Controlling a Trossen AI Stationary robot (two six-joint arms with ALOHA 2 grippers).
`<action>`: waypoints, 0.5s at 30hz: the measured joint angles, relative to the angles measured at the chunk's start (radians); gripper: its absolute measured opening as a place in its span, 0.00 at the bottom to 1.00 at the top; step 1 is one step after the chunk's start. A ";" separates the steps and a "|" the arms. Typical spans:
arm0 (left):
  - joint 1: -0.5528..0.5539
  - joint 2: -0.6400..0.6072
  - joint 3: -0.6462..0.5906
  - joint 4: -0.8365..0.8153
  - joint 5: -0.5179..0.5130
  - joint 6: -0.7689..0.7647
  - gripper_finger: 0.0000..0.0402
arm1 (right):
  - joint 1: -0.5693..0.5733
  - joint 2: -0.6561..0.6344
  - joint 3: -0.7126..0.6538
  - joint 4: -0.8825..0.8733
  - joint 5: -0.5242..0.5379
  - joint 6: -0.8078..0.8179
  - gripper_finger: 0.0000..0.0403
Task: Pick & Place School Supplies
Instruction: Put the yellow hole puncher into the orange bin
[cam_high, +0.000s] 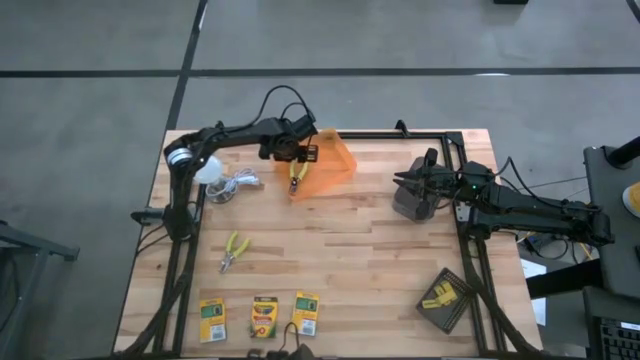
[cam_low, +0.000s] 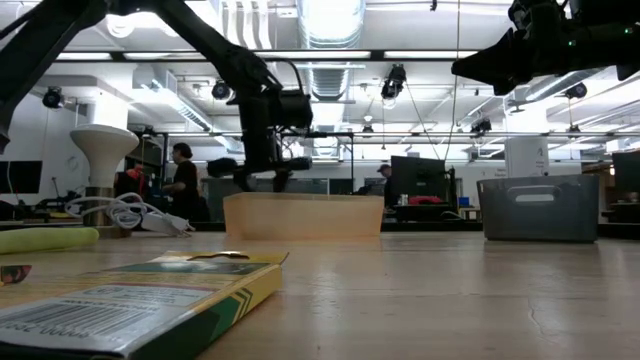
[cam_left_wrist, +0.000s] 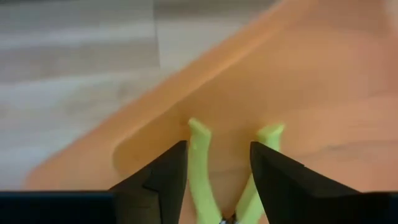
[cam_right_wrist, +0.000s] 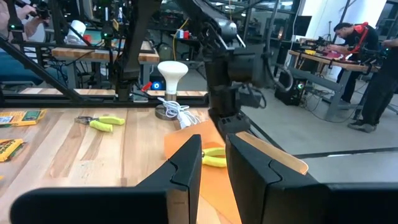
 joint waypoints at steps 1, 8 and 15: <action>-0.002 -0.004 0.009 0.000 -0.002 0.012 0.44 | 0.000 0.000 0.000 0.000 0.000 0.000 0.17; -0.046 -0.042 0.056 -0.001 -0.071 0.039 0.45 | 0.000 0.000 0.000 0.000 0.000 0.000 0.17; -0.161 -0.101 0.067 -0.006 -0.211 0.061 0.45 | 0.000 0.000 0.000 0.000 0.000 0.000 0.17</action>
